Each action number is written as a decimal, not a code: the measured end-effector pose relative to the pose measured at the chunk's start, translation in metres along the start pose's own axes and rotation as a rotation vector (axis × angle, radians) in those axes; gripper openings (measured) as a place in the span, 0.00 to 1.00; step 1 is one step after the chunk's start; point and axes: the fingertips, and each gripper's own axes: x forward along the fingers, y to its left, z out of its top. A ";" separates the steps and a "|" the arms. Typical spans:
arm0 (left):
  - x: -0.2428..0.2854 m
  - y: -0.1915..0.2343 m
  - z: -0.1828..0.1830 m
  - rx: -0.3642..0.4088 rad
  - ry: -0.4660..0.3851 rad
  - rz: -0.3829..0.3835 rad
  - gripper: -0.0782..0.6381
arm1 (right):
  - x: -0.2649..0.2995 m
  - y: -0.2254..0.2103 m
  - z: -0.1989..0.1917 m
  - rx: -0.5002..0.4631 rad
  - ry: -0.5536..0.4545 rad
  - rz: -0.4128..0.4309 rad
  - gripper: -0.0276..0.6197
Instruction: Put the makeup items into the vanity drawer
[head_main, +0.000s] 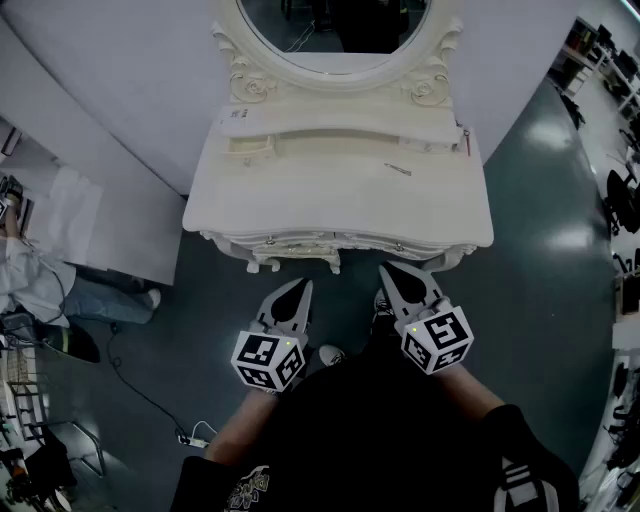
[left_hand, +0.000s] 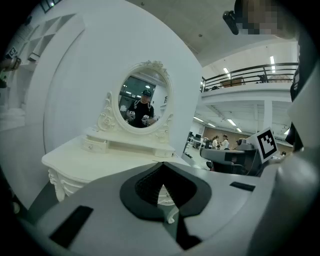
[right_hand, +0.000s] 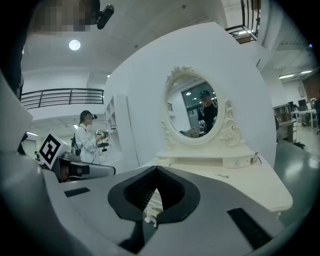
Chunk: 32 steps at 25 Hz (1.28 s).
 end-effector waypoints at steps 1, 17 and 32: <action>0.000 0.001 0.000 0.000 0.000 -0.001 0.11 | 0.000 0.000 0.000 0.000 -0.001 -0.001 0.09; 0.005 -0.003 -0.002 0.011 0.014 -0.029 0.11 | -0.002 -0.004 0.000 0.029 -0.018 -0.005 0.09; 0.036 -0.009 0.009 0.024 0.018 -0.074 0.11 | 0.004 -0.039 0.003 0.020 0.003 -0.029 0.09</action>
